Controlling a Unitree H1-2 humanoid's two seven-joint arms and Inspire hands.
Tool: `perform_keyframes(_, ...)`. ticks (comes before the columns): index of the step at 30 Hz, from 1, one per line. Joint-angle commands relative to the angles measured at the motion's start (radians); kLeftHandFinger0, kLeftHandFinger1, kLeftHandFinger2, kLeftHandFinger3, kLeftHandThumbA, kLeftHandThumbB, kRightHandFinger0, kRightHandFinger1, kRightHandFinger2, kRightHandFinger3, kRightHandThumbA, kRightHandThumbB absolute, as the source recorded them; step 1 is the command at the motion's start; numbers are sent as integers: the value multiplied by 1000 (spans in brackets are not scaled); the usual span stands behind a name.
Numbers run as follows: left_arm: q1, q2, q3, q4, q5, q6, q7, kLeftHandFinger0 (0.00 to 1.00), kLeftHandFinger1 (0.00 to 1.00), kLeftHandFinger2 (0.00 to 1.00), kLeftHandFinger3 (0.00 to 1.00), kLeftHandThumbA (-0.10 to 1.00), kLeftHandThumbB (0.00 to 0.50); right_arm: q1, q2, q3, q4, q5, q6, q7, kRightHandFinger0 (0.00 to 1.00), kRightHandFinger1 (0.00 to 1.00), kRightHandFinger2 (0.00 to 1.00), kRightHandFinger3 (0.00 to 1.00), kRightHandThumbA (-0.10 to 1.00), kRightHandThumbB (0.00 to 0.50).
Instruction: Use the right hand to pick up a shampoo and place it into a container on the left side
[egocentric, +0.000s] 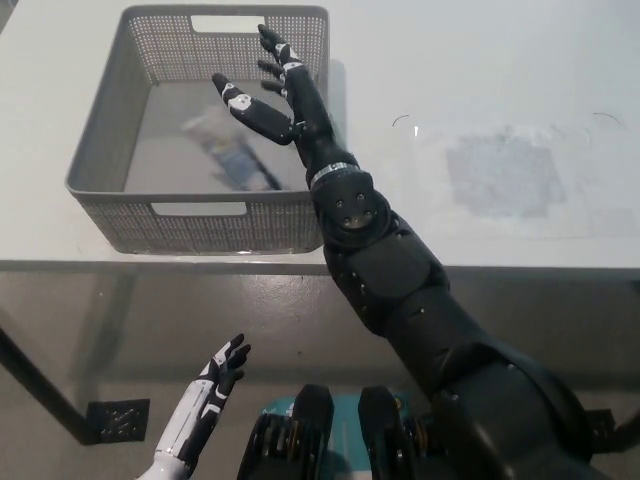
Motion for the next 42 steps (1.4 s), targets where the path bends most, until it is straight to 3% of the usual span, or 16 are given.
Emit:
perform_keyframes(1, -15, 14, 0, -16, -5, -8, -14, 1000, 1000, 1000, 1000, 985, 254, -47, -20, -10, -108, 7, -45, 34, 902, 1000, 1000, 1000, 780, 300)
perform_keyframes(2, -15, 14, 1, -14, -9, -8, -15, 1000, 1000, 1000, 1000, 980, 260, -44, -23, -10, -127, 6, -37, 34, 917, 1000, 1000, 1000, 794, 310)
perform_keyframes(3, -17, 15, 0, -9, -10, -11, -15, 1000, 1000, 1000, 1000, 989, 266, -38, -30, -11, -169, 3, -19, 33, 1000, 980, 1000, 1000, 798, 294)
perform_keyframes(5, -22, 19, -2, -7, 11, -12, -5, 1000, 1000, 1000, 1000, 1000, 273, -36, -44, -11, -222, -1, 0, 33, 1000, 982, 1000, 1000, 786, 275)
perform_keyframes(7, -27, 22, -2, -2, 3, -23, -12, 1000, 1000, 1000, 1000, 1000, 268, -25, -59, -25, -317, 11, 15, 36, 894, 978, 1000, 1000, 768, 275)
perform_keyframes(10, -30, 21, -2, -6, -12, -9, -19, 1000, 1000, 1000, 1000, 977, 287, 3, -81, -46, -492, 33, 69, 51, 867, 980, 1000, 1000, 745, 235)
perform_keyframes(13, -31, 23, -3, 0, -11, -19, -20, 1000, 1000, 1000, 1000, 965, 262, 36, -110, -62, -664, 51, 134, 66, 915, 995, 1000, 1000, 761, 242)
perform_keyframes(14, -35, 24, -3, 4, -12, -20, -21, 1000, 1000, 1000, 1000, 962, 261, 40, -115, -64, -686, 54, 147, 69, 984, 1000, 1000, 1000, 900, 285)
perform_keyframes(15, -33, 22, -4, -2, -8, -16, -18, 1000, 1000, 1000, 1000, 960, 258, 56, -131, -70, -742, 60, 157, 76, 942, 1000, 1000, 1000, 796, 252)
perform_keyframes(17, -26, 22, -2, -14, -2, -5, -11, 1000, 1000, 1000, 1000, 966, 278, 104, -158, -81, -870, 70, 199, 88, 911, 1000, 1000, 1000, 799, 269)
perform_keyframes(20, -25, 22, 2, -11, 4, -15, -1, 1000, 1000, 1000, 1000, 968, 269, 192, -196, -99, -1046, 119, 237, 119, 883, 1000, 1000, 1000, 818, 286)
perform_keyframes(22, -27, 22, 5, -10, 3, -15, 0, 1000, 1000, 1000, 1000, 969, 275, 236, -215, -105, -1118, 136, 252, 127, 908, 1000, 1000, 1000, 822, 281)
perform_keyframes(28, -32, 24, 9, -26, 3, 6, 1, 1000, 1000, 1000, 1000, 985, 276, 485, -281, -116, -1313, 183, 235, 158, 910, 1000, 1000, 1000, 821, 255)
perform_keyframes(31, -34, 21, 8, -19, 8, -2, 6, 1000, 1000, 1000, 1000, 1000, 273, 621, -282, -104, -1332, 179, 204, 160, 931, 1000, 1000, 1000, 802, 185)
perform_keyframes(36, -29, 19, 9, -14, 2, -14, 4, 1000, 1000, 1000, 1000, 1000, 284, 810, -288, -84, -1231, 159, 129, 175, 952, 1000, 1000, 1000, 875, 222)
perform_keyframes(42, -46, 18, 13, -11, 3, -2, 7, 1000, 1000, 1000, 1000, 1000, 277, 925, -277, -63, -1130, 144, 60, 199, 949, 1000, 1000, 1000, 813, 153)
